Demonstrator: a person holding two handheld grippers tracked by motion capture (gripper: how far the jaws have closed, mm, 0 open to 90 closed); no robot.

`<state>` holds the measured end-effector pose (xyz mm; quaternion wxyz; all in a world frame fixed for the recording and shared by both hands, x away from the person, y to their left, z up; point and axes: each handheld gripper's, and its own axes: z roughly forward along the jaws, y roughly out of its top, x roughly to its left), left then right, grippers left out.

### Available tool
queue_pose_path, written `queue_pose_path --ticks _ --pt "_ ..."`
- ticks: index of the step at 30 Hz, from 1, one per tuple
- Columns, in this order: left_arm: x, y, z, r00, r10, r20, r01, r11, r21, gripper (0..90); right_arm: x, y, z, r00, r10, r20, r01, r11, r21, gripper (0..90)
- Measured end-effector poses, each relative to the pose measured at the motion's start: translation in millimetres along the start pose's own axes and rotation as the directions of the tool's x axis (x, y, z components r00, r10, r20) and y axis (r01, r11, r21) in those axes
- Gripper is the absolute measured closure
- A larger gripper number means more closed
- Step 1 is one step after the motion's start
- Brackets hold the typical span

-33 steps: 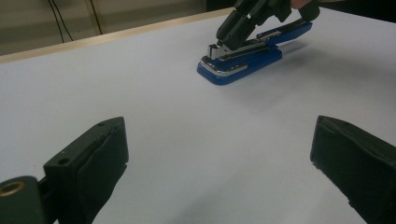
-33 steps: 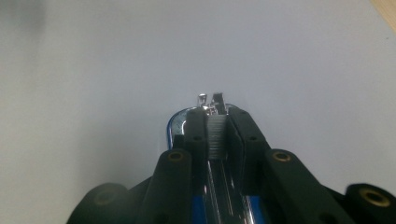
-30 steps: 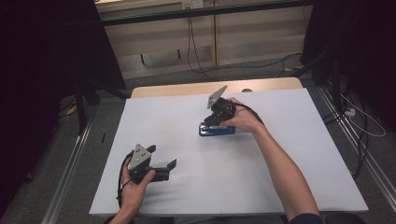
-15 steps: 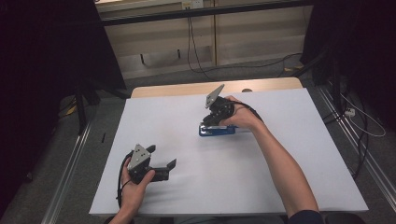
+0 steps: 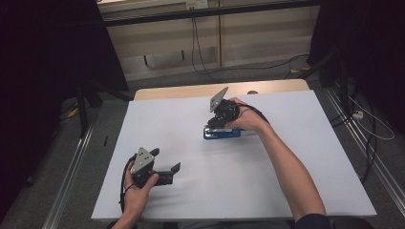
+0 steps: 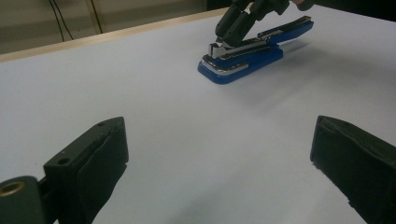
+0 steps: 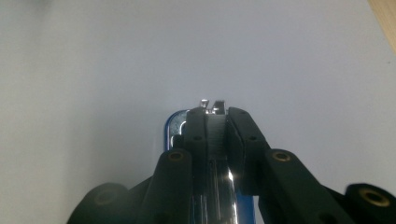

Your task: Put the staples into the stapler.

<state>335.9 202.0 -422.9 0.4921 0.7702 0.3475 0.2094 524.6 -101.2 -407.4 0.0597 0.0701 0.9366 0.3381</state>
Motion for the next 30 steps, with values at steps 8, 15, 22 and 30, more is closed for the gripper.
queue_pose_path --ticks 8,15,22,30 --pt "0.0 0.0 -0.1 1.0000 -0.001 0.001 0.001 1.0000 0.000 4.4 0.0 -0.2 1.8 1.0000 -0.008 0.000 0.008 1.000 0.002 79.3" --pt "0.4 0.1 -0.7 1.0000 0.000 -0.001 0.000 1.0000 0.002 4.5 0.2 -0.9 3.8 1.0000 0.004 0.001 -0.004 1.000 0.003 78.8" --pt "0.2 0.2 -1.0 1.0000 -0.001 -0.001 0.001 1.0000 0.001 4.4 -0.3 -1.7 3.6 0.9994 0.032 0.011 -0.032 0.999 -0.011 72.8" --pt "0.1 0.2 -1.3 1.0000 -0.003 -0.002 0.003 1.0000 -0.002 4.4 3.0 -5.8 2.7 0.9961 0.076 0.044 -0.074 0.996 -0.043 67.7"
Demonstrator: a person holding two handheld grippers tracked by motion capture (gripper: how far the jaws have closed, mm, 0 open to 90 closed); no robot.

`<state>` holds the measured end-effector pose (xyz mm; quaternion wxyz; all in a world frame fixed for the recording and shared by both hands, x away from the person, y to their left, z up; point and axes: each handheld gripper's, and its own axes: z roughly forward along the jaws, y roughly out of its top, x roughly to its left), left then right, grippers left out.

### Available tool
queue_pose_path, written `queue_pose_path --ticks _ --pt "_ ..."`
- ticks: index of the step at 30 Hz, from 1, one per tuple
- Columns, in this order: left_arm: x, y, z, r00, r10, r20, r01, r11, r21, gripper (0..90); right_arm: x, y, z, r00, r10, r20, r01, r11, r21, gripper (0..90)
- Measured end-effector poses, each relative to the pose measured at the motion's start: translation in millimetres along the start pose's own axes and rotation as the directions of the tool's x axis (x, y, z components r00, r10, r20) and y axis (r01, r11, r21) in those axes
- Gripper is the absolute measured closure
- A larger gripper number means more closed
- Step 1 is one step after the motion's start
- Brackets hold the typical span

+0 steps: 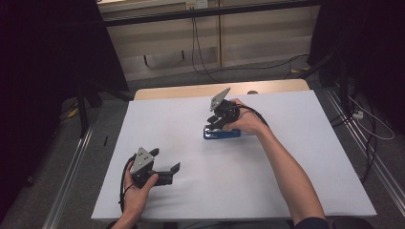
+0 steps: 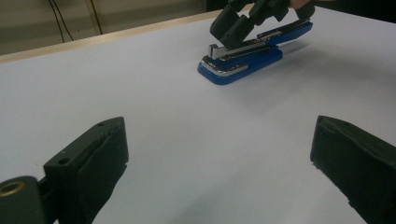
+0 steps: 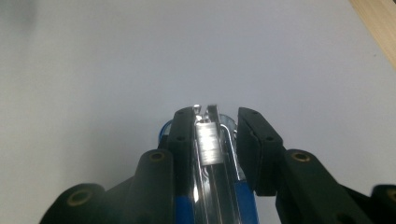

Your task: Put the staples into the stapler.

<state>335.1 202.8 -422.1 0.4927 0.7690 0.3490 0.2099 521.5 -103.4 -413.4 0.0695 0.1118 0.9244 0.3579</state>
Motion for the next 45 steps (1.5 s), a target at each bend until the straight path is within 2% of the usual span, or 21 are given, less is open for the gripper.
queue_pose_path --ticks 6,12,15,18,21,25,26,29,31,33,34,37,40,45 --pt "0.1 -0.1 0.9 1.0000 0.004 0.004 -0.004 1.0000 0.002 4.4 -6.7 -6.4 -10.7 0.9945 0.092 0.050 -0.089 0.994 -0.059 57.4" --pt "0.2 0.1 0.5 1.0000 0.004 0.001 -0.004 1.0000 0.003 4.4 -5.9 -10.6 -14.4 0.9915 0.113 0.064 -0.108 0.992 -0.071 56.1" --pt "0.2 -0.1 1.0 1.0000 0.007 0.004 -0.007 1.0000 0.001 4.4 -2.6 -14.5 -15.0 0.9864 0.146 0.076 -0.138 0.986 -0.093 51.7" --pt "-0.3 -0.1 1.5 1.0000 0.007 0.003 -0.007 1.0000 0.006 4.4 0.9 -19.8 -17.1 0.9780 0.191 0.085 -0.180 0.977 -0.115 43.1" --pt "-0.4 -0.1 2.1 1.0000 0.008 0.002 -0.008 0.9999 0.007 4.4 3.0 -24.0 -20.0 0.9727 0.212 0.095 -0.198 0.971 -0.136 37.4" --pt "-0.6 -0.2 2.2 0.9999 0.011 -0.001 -0.011 0.9999 0.011 4.4 6.9 -29.9 -23.1 0.9601 0.263 0.095 -0.246 0.957 -0.155 30.4" --pt "-0.6 -0.2 2.2 0.9999 0.011 -0.001 -0.011 0.9999 0.012 4.4 9.0 -31.5 -23.4 0.9545 0.281 0.100 -0.263 0.951 -0.163 27.5" --pt "-0.6 -0.5 2.5 1.0000 0.008 -0.002 -0.008 0.9999 0.012 4.4 11.2 -35.1 -24.6 0.9451 0.307 0.111 -0.285 0.942 -0.178 21.5" --pt "-0.6 -0.5 2.6 1.0000 0.008 -0.002 -0.008 0.9999 0.012 4.4 12.6 -37.1 -26.4 0.9358 0.329 0.125 -0.303 0.933 -0.193 15.2" --pt "-0.5 -0.6 2.7 1.0000 0.008 -0.002 -0.008 0.9999 0.013 4.4 14.0 -38.4 -28.9 0.9268 0.350 0.136 -0.319 0.925 -0.207 12.9" --pt "-0.5 -0.7 2.7 1.0000 0.008 -0.004 -0.008 0.9999 0.013 4.4 15.5 -39.4 -30.4 0.9202 0.368 0.135 -0.334 0.916 -0.221 11.8" --pt "-0.1 -1.1 2.8 1.0000 0.004 -0.002 -0.004 0.9999 0.016 4.3 18.7 -41.4 -32.4 0.9028 0.397 0.165 -0.354 0.904 -0.238 5.9" --pt "0.3 -1.2 2.8 1.0000 -0.001 0.001 0.001 0.9999 0.012 4.4 21.4 -43.9 -34.3 0.8950 0.411 0.175 -0.365 0.899 -0.244 6.2" --pt "1.4 -2.2 3.6 1.0000 -0.006 0.001 0.006 0.9999 0.015 4.3 29.9 -46.6 -40.3 0.8824 0.416 0.221 -0.356 0.896 -0.264 5.3"
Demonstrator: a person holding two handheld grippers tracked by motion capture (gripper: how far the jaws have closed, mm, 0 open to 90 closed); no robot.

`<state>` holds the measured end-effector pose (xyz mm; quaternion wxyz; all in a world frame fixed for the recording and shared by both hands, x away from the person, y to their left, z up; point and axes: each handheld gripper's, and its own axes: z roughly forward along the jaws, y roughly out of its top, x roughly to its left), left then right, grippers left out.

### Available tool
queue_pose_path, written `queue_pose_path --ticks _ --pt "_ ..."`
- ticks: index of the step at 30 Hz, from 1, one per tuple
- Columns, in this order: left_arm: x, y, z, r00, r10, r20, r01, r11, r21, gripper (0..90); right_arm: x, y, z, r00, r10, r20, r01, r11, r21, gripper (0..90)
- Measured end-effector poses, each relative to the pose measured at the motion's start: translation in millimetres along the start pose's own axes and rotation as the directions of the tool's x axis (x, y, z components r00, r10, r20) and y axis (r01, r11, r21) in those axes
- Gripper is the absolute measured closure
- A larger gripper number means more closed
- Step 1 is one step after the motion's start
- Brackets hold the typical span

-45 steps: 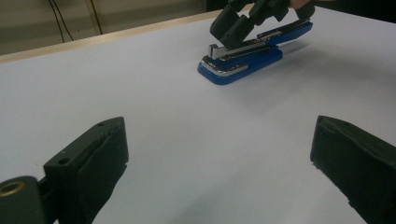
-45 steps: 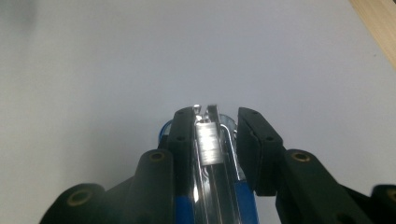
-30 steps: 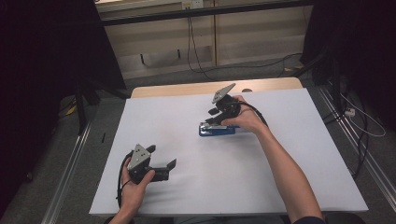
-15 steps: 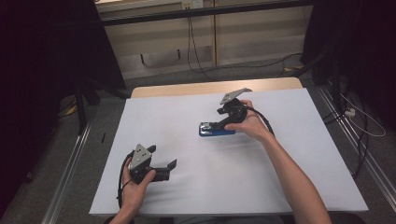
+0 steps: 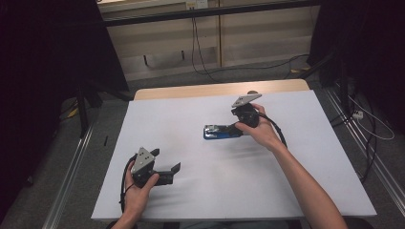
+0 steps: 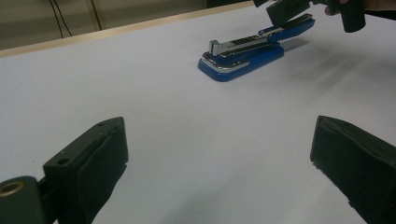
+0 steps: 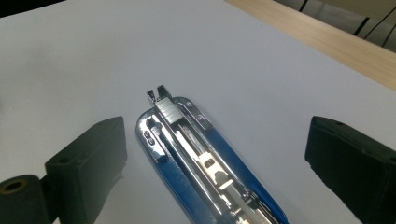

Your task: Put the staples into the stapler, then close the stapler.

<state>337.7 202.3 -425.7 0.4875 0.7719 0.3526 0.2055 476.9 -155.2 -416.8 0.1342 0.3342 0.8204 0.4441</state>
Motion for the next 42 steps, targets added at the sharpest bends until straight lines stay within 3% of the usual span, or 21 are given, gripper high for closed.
queue_pose_path --ticks 5,8,18,31,36,42 --pt "1.0 -0.1 -0.1 1.0000 -0.009 -0.001 0.009 1.0000 0.000 4.4 1.6 -4.2 -9.9 0.9994 0.017 0.031 -0.017 0.999 -0.028 5.1" --pt "1.7 0.8 1.4 0.9992 -0.039 0.007 0.040 0.9992 -0.011 4.4 1.6 -7.6 -14.9 0.9980 0.034 0.054 -0.031 0.998 -0.046 5.2" --pt "-1.7 2.8 1.6 0.9999 0.004 -0.010 -0.004 0.9999 -0.013 4.7 5.5 -27.0 -27.6 0.9918 0.058 0.114 -0.052 0.997 -0.059 5.0" --pt "-2.2 2.6 4.3 1.0000 0.002 -0.007 -0.002 1.0000 -0.010 4.5 5.1 -37.9 -48.0 0.9795 0.089 0.181 -0.072 0.993 -0.096 3.8" --pt "-1.2 1.6 6.0 1.0000 -0.001 -0.006 0.001 1.0000 -0.005 4.4 4.2 -42.3 -52.4 0.9772 0.106 0.184 -0.088 0.991 -0.100 4.4" --pt "-0.7 1.6 4.9 0.9997 -0.011 -0.023 0.011 0.9999 -0.010 4.0 6.2 -52.1 -60.6 0.9696 0.127 0.209 -0.102 0.986 -0.129 4.1"
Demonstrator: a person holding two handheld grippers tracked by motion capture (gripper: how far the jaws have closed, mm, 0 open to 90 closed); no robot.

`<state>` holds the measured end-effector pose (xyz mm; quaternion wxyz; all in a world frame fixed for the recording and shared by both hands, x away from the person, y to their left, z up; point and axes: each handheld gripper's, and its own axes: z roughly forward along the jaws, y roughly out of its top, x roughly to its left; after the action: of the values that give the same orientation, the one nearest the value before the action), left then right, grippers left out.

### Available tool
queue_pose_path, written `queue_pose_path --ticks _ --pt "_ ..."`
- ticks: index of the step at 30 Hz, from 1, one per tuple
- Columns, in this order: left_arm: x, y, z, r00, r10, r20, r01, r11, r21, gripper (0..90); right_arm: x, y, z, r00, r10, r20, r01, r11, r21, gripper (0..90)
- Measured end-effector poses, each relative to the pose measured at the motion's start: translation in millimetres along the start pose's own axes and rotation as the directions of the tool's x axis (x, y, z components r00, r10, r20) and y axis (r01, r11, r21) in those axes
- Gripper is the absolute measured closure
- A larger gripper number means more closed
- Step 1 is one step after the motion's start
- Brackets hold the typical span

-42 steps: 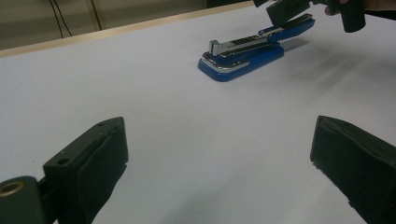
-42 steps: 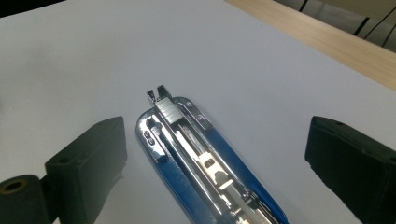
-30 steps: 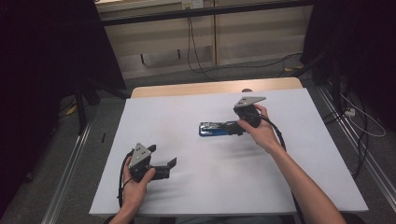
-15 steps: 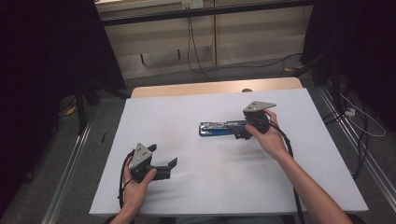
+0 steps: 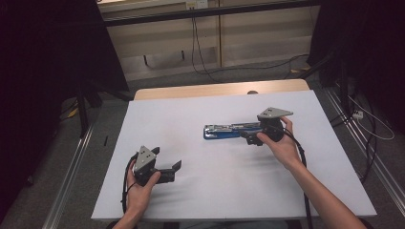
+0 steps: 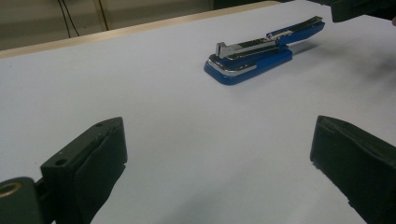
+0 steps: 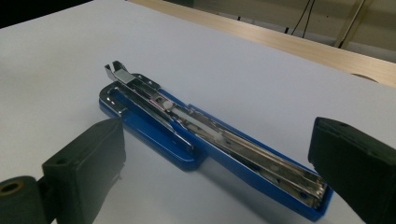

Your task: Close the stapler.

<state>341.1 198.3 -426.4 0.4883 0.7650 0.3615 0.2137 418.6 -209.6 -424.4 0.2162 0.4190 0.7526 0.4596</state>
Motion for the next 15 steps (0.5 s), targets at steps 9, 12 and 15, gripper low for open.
queue_pose_path --ticks 9,12,15 --pt "2.8 5.3 9.3 0.9998 -0.006 -0.017 0.006 0.9998 -0.017 4.0 -7.1 -10.3 -10.3 0.9998 0.016 0.013 -0.016 1.000 0.009 4.2" --pt "5.5 5.1 18.3 0.9999 -0.005 -0.016 0.005 1.0000 -0.001 4.1 -10.3 -12.5 -15.9 0.9995 0.031 0.011 -0.031 1.000 -0.003 4.1" --pt "2.9 6.4 25.5 0.9997 0.024 -0.008 -0.024 0.9997 0.008 4.2 -12.6 -15.4 -20.0 0.9996 0.026 0.015 -0.026 1.000 -0.001 4.1"
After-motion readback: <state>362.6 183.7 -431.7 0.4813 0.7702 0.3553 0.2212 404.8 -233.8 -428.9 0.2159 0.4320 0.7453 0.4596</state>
